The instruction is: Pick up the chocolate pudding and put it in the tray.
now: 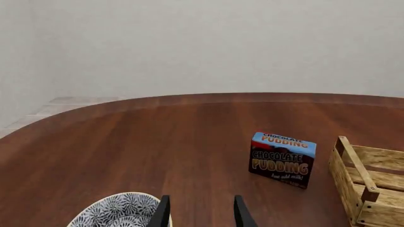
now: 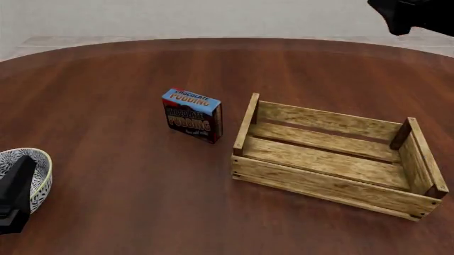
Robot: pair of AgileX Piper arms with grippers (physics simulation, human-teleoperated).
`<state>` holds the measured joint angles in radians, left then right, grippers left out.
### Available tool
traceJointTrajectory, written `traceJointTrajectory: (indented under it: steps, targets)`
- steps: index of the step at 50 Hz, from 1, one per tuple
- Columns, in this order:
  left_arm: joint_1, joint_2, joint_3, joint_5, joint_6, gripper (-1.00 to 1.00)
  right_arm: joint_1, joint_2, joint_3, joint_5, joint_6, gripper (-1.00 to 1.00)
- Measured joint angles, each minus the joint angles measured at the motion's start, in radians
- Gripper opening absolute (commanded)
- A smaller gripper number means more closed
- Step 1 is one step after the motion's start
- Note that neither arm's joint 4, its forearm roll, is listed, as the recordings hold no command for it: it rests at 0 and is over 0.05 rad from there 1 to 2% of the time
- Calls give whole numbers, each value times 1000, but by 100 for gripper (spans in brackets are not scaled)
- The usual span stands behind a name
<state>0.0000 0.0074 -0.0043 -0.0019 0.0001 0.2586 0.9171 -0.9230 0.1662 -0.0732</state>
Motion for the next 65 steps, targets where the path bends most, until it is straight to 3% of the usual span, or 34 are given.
traceJointTrajectory:
  steps: [19, 38, 65]
  targets:
    - [0, 0, 0, 0, 0, 100, 182, 297, -287, 79, -104, 100]
    - [0, 0, 0, 0, 0, 100, 326, 486, -472, 165, -181, 100]
    - [0, 0, 0, 0, 0, 100, 402, 733, -701, 305, -226, 100]
